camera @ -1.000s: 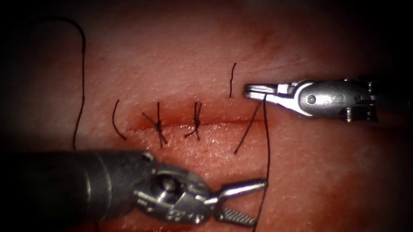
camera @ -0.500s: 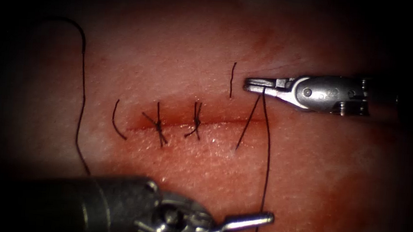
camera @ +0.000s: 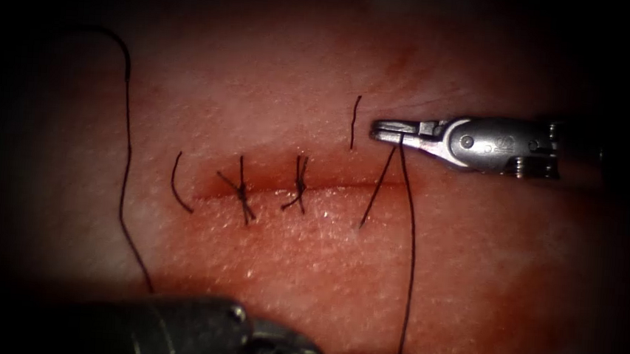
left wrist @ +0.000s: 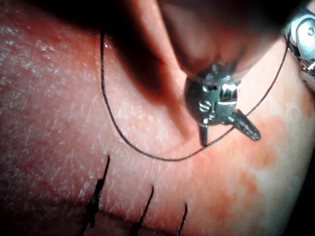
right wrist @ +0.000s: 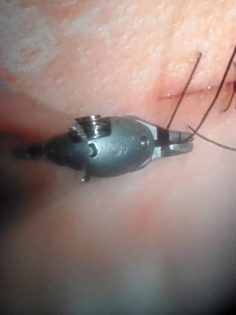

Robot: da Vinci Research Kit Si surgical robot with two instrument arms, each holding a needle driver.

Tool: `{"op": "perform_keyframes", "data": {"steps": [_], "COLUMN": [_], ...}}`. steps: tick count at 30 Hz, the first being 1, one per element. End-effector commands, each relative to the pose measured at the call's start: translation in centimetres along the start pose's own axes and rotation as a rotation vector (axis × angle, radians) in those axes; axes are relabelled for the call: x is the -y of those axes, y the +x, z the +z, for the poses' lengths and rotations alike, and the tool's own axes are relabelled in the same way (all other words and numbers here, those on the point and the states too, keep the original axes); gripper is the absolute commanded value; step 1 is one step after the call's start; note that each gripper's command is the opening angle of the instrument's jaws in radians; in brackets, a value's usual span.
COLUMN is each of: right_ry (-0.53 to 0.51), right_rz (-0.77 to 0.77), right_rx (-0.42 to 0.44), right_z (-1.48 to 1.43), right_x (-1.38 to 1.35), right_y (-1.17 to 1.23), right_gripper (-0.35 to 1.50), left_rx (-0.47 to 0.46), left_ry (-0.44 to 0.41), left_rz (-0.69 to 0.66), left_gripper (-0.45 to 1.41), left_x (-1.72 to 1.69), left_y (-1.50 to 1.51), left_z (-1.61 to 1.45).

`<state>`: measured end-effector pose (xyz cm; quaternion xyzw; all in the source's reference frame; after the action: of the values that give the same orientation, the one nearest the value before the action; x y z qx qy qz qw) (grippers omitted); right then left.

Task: Wound Closure
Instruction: Hold suture with right hand and regrasp longer length of suture with left jaws

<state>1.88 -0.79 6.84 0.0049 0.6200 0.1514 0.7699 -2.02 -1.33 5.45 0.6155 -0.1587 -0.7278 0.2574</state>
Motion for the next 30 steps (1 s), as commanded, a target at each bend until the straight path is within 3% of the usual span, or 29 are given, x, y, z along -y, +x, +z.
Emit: {"op": "perform_keyframes", "data": {"steps": [1,4,5,6,7,8,15,22,28,29,30], "right_ry": [0.001,0.003,0.003,0.003,0.002,0.002,0.001,-0.008,-0.004,0.000,0.000], "right_rz": [0.004,0.004,0.004,0.004,0.010,0.010,0.016,0.027,0.037,0.049,0.049], "right_rx": [-0.002,0.000,0.000,0.000,-0.002,-0.002,-0.008,-0.014,-0.010,-0.011,-0.014], "right_z": [0.07,0.07,0.07,0.07,0.07,0.07,0.05,-0.09,-0.33,-0.39,-0.43], "right_x": [-0.02,-0.02,-0.02,-0.02,-0.01,-0.01,0.01,0.12,0.46,0.55,0.62], "right_y": [-0.02,-0.02,-0.01,-0.01,-0.01,-0.01,0.00,0.05,0.23,0.29,0.33], "right_gripper": [-0.35,-0.35,-0.35,-0.35,-0.35,-0.35,-0.35,-0.35,-0.35,-0.32,-0.10], "left_rx": [0.001,0.003,0.004,0.005,0.006,0.006,-0.023,0.021,0.078,0.085,0.092], "left_ry": [0.001,-0.002,-0.002,-0.002,-0.001,-0.007,-0.064,0.065,0.150,0.160,0.170], "left_rz": [0.001,0.004,0.005,0.007,0.007,0.008,-0.002,-0.026,-0.021,-0.026,-0.025], "left_gripper": [0.35,0.34,0.22,-0.01,-0.40,-0.45,-0.45,-0.45,-0.45,-0.45,-0.45], "left_x": [-0.01,-0.04,-0.05,-0.06,-0.07,-0.08,0.05,0.43,0.57,0.59,0.61], "left_y": [-0.04,-0.03,-0.03,-0.03,-0.03,-0.04,-0.20,-0.23,-0.27,-0.28,-0.30], "left_z": [0.05,0.08,0.10,0.11,0.12,0.12,-0.08,-0.71,-1.21,-1.26,-1.31]}}
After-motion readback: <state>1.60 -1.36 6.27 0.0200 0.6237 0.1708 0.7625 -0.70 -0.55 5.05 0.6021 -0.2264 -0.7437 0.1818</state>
